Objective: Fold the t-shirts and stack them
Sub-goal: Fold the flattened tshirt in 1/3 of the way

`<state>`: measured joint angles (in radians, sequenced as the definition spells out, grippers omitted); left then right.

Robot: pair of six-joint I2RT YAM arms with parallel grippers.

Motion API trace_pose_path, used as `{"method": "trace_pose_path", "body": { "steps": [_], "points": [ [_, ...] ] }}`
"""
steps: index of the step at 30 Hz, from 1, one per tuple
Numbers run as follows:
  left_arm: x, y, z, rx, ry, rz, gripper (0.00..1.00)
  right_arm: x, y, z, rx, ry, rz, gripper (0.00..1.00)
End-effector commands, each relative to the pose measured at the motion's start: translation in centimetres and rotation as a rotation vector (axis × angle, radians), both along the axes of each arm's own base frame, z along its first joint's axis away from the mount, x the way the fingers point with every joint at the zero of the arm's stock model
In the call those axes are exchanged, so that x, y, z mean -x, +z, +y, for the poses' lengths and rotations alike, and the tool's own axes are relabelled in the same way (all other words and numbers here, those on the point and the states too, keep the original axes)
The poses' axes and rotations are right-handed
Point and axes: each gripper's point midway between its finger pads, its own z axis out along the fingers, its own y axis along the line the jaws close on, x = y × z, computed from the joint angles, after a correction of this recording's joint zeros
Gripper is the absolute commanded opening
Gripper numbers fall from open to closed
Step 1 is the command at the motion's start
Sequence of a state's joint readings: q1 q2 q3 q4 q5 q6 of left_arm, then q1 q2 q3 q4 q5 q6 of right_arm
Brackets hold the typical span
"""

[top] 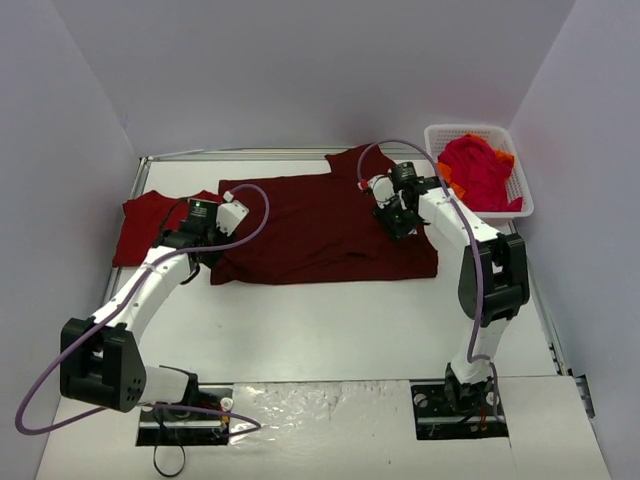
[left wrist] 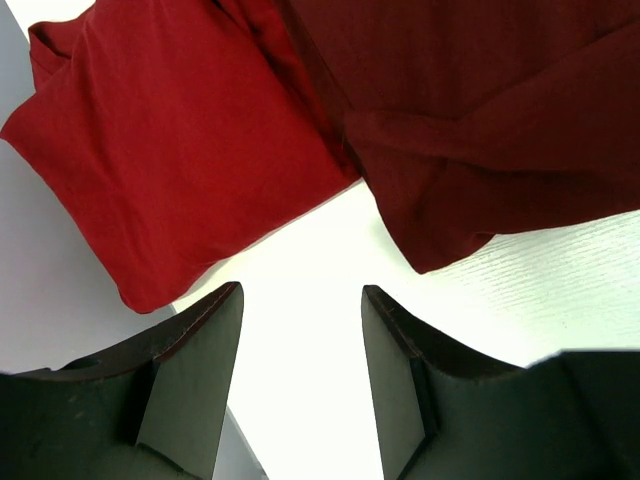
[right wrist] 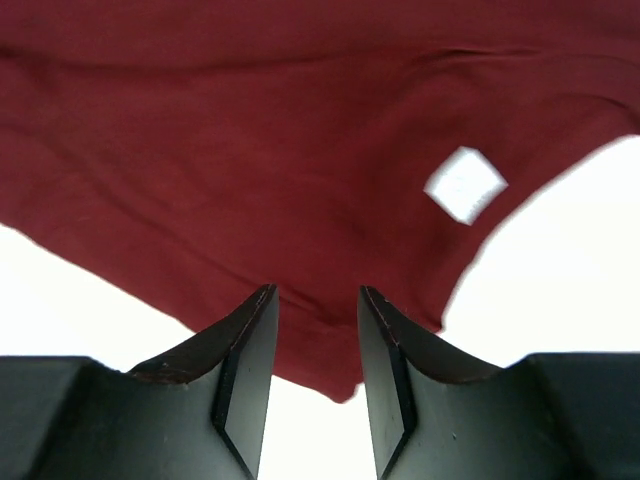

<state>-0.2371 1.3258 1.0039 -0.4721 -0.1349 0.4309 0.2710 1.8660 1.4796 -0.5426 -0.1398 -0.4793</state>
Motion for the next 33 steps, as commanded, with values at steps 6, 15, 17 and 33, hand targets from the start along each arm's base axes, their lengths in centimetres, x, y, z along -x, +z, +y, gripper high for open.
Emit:
{"method": "trace_pose_path", "body": {
  "steps": [6,15,17,33],
  "points": [
    [0.0,0.9,0.4,0.036,0.044,-0.029,0.50,3.1,-1.9,4.4,-0.020,0.149,0.095,0.34],
    [0.1,0.9,1.2,0.056,0.071,-0.033,0.50,3.7,-4.6,6.1,-0.003,0.171,0.166,0.34],
    [0.2,0.7,1.3,0.059,0.073,-0.031,0.50,3.9,-4.6,6.1,-0.003,0.172,0.167,0.34],
    [0.3,0.2,1.4,0.062,0.074,-0.023,0.51,3.3,-6.4,5.4,0.043,0.153,0.189,0.18]
  ]
}}
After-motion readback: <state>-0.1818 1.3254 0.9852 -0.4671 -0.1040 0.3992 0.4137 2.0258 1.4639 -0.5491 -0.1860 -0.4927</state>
